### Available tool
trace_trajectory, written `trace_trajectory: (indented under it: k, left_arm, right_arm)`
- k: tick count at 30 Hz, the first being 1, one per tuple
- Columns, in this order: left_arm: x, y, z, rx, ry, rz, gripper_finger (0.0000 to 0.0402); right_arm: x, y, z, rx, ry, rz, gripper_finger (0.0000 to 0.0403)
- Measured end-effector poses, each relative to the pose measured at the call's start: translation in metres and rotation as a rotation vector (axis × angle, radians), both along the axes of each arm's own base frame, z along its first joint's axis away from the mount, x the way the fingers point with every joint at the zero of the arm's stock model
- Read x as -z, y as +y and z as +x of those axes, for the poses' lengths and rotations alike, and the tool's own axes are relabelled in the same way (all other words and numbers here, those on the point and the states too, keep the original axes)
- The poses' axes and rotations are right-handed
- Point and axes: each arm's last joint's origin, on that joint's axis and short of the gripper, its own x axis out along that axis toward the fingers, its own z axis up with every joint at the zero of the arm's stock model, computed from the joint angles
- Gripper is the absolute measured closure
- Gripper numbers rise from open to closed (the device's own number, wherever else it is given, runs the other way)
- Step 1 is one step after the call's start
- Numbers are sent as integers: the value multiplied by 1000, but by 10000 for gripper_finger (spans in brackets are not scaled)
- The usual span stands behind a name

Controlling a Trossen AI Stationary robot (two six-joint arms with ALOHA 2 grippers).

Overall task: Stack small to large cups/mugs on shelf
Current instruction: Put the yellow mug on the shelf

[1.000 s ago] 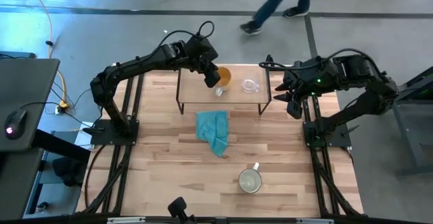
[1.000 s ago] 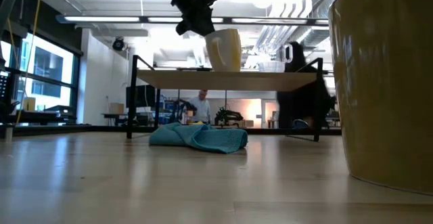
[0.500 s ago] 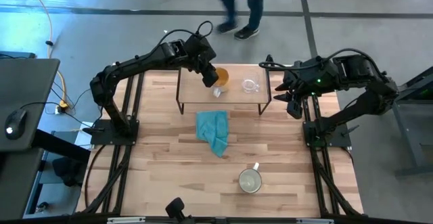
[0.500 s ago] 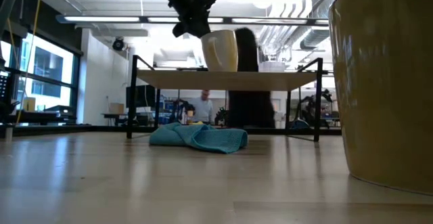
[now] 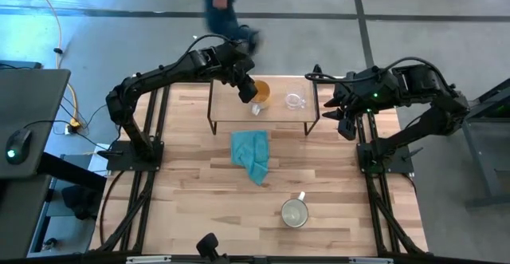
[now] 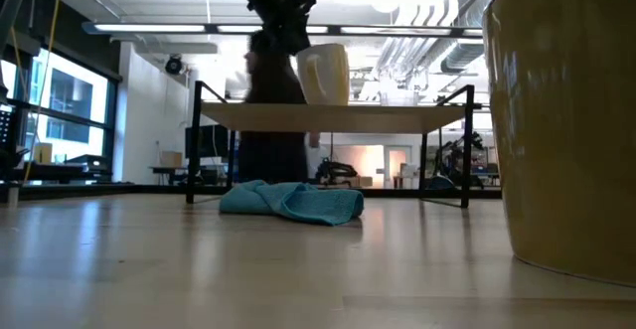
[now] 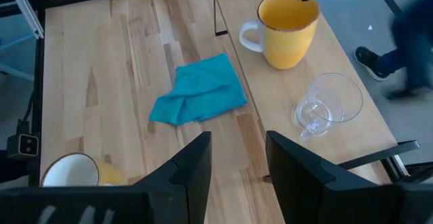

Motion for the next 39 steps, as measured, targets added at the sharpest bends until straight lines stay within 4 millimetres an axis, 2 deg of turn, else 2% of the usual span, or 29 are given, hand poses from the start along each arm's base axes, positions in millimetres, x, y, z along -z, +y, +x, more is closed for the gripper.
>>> trace_trajectory:
  k: [14,39]
  left_arm:
    - [0,3,-2,0,-20,-31,382]
    - [0,3,-2,-2,-21,-33,348]
  right_arm:
    - [0,0,0,-2,0,-2,269]
    - [0,0,0,-2,0,-2,269]
